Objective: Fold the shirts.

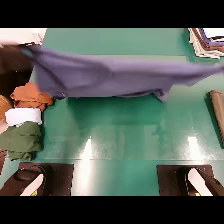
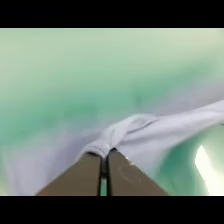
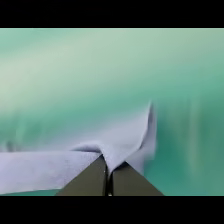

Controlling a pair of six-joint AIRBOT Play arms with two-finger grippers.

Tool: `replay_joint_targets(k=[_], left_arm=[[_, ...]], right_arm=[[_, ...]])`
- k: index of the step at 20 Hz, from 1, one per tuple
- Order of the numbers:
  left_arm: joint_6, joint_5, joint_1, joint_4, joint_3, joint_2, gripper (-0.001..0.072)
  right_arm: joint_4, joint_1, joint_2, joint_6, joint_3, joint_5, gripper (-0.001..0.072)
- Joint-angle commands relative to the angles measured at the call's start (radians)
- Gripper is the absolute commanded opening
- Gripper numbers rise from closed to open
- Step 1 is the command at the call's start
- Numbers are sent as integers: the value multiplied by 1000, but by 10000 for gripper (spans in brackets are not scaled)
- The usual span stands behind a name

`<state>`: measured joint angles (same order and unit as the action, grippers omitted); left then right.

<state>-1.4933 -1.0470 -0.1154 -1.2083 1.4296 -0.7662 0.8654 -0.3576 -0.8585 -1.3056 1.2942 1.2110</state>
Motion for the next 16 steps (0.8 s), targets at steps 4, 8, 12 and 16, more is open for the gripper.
replay_joint_targets(k=[4, 8, 12, 16], left_arm=[[-19, -8, 1, -49, 574, 72, 23], [-26, 45, 1, -54, 702, 72, 22], [-76, -87, 1, -174, 625, 29, 23], [-79, -212, 1, -212, 420, -82, 24]], right_arm=[[148, 12, 111, -23, 542, -4, 14], [262, 12, 113, -74, 715, 31, 14], [251, 13, -5, -133, 818, 219, 14], [169, 13, -130, -153, 630, 331, 14]])
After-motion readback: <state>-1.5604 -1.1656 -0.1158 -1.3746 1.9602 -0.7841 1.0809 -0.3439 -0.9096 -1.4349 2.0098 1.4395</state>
